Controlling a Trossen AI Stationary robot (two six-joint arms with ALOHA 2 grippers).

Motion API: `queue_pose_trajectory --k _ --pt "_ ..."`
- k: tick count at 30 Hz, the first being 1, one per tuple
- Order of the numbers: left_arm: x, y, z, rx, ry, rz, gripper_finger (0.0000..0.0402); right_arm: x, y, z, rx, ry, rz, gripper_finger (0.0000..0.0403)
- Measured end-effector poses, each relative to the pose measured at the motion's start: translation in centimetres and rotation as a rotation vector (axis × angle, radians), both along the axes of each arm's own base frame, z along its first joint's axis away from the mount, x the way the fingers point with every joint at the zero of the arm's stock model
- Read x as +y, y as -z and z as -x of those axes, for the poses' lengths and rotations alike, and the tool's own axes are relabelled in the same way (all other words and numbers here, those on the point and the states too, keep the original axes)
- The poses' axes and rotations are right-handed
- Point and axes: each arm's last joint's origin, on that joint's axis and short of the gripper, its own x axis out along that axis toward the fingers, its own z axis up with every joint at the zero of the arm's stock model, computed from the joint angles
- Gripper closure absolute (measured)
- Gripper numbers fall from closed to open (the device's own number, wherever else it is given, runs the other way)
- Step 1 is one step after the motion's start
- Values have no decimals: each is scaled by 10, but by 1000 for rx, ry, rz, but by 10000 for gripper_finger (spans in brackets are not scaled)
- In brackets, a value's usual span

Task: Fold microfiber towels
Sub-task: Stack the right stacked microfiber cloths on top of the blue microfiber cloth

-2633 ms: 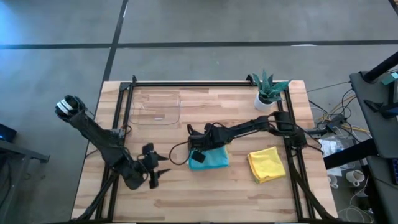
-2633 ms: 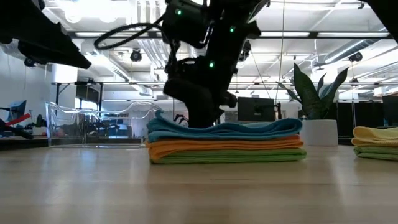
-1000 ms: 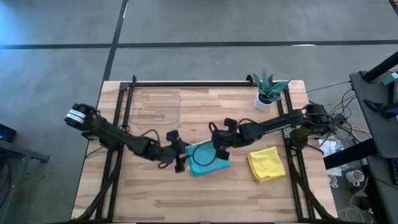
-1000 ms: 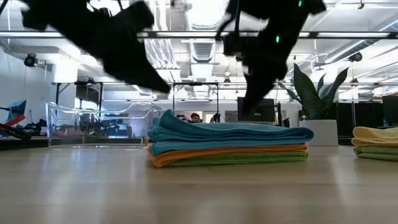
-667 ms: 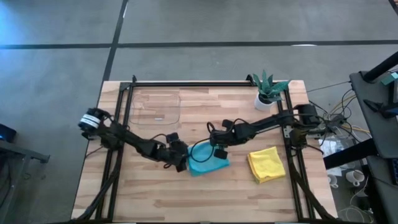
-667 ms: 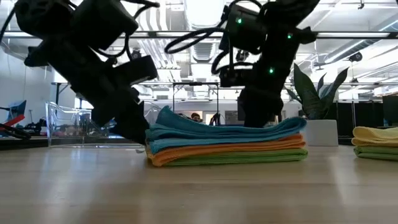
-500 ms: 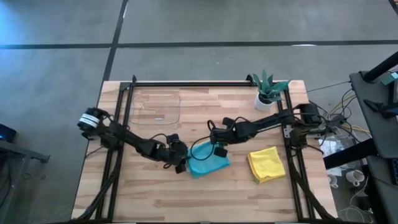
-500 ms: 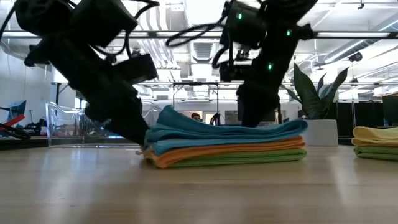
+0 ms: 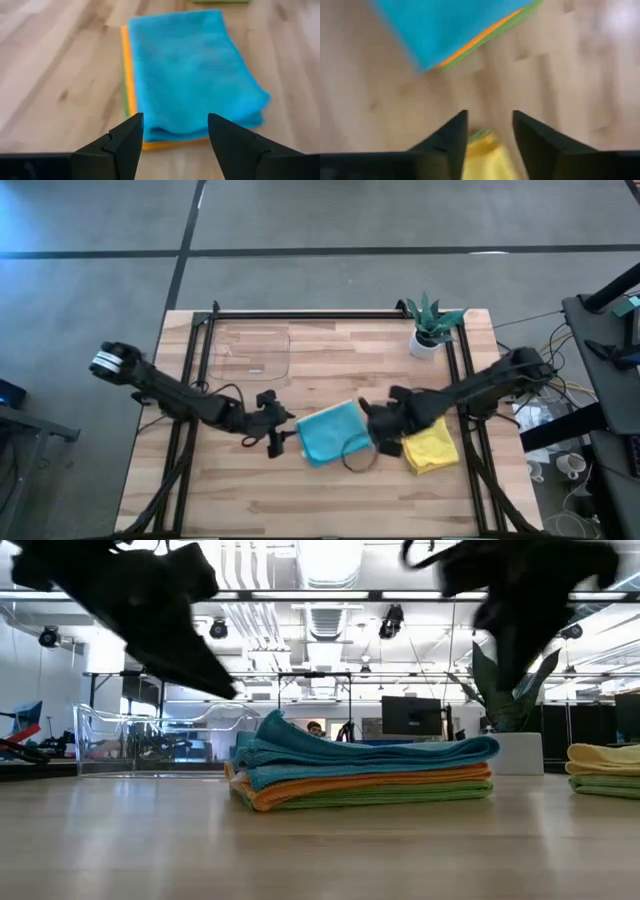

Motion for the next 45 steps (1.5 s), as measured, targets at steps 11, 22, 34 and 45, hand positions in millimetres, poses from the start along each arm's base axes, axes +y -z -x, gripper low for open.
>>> queue_pose_trajectory --k 11,22,34,45 --pt "-17 -1 11 -10 49 77 195 45 7 37 20 67 -31 92" --pt "-26 -5 2 -117 104 83 195 32 2 79 155 187 -14 53" --pt "-44 -27 -21 -281 150 107 195 -17 30 73 271 -162 -1 63" --pt "-53 -15 -41 -261 77 126 195 -54 66 71 297 -352 -188 63"
